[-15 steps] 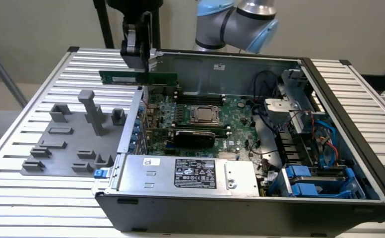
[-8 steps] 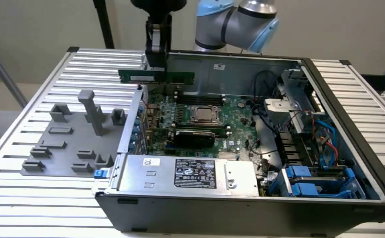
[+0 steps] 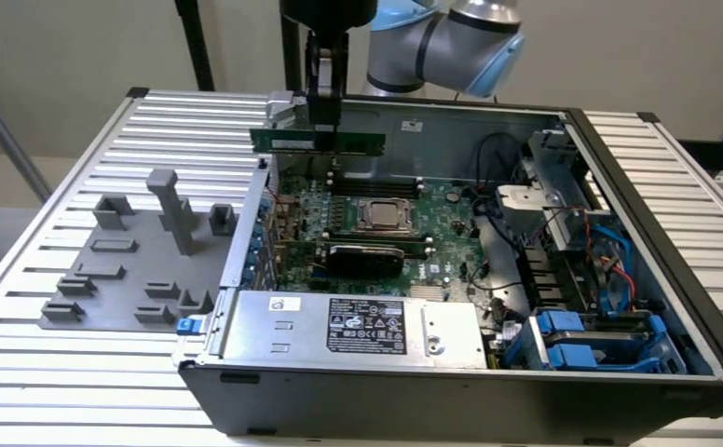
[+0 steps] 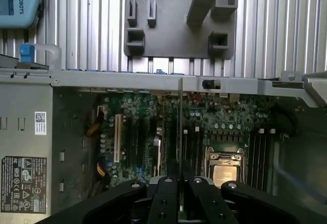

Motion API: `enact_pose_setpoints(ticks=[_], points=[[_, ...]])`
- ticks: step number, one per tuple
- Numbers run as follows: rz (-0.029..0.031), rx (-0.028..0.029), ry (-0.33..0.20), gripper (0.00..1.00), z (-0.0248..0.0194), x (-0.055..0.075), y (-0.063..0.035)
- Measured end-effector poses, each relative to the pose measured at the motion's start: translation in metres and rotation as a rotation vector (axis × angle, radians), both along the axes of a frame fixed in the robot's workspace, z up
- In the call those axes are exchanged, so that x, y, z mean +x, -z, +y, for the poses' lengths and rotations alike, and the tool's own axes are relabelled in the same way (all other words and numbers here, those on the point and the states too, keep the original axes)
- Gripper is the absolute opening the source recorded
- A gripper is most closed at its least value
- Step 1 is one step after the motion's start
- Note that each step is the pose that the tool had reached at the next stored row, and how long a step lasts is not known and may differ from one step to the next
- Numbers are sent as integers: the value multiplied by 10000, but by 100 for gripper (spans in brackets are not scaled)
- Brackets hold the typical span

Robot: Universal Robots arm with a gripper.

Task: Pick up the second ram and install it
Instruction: 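Pick up the second ram and move it above second insertion slot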

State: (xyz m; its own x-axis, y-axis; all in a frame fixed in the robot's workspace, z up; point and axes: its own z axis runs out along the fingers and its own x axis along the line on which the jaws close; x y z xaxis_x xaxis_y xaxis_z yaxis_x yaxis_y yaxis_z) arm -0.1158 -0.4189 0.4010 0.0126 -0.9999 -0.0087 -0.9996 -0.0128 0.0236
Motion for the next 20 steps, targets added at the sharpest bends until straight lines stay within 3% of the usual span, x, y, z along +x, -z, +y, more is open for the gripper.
enact_pose_setpoints(ticks=[6, 9, 12, 20], points=[[1, -1, 0, 14, 160, 152, 109], [0, 0, 0, 14, 212, 255, 163], [0, 0, 0, 14, 236, 390, 219], [0, 8, 115, 14, 239, 668, 364]])
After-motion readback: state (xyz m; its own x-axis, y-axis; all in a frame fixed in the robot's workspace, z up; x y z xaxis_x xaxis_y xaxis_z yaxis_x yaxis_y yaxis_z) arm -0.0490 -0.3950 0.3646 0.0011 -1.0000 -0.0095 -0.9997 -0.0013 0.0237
